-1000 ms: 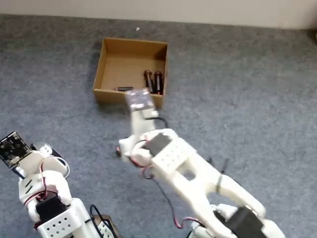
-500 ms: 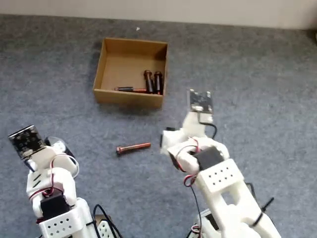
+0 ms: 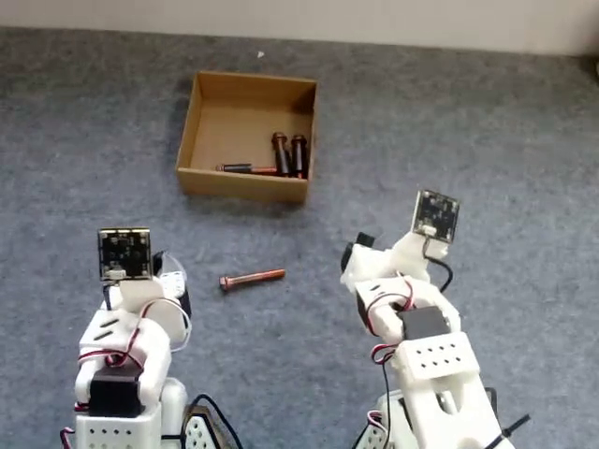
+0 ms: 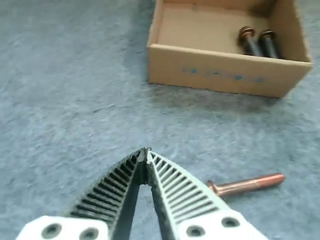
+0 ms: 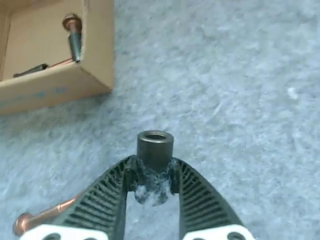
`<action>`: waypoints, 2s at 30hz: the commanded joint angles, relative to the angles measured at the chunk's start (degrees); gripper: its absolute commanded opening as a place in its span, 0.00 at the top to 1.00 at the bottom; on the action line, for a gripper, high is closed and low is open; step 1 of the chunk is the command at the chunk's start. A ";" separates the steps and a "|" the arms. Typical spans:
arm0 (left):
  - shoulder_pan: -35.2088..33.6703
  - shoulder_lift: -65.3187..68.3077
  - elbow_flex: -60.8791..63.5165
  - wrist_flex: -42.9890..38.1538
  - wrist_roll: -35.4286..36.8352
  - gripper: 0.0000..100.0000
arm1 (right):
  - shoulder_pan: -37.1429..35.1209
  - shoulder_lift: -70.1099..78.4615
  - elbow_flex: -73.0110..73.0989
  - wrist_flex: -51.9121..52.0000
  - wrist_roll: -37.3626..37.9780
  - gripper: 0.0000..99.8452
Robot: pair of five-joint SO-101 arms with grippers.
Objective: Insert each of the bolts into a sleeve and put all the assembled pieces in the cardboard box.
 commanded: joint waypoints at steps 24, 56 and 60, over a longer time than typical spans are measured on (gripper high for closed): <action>14.46 47.16 -17.45 -5.45 3.34 0.83 | 1.89 -1.27 0.31 -4.44 0.09 1.00; -0.84 84.70 -38.99 -16.88 -5.45 0.83 | 1.89 -1.63 1.63 -4.44 0.44 1.00; -1.10 82.07 -41.01 -16.79 -5.27 0.83 | 1.89 -1.63 1.63 -4.44 0.44 1.00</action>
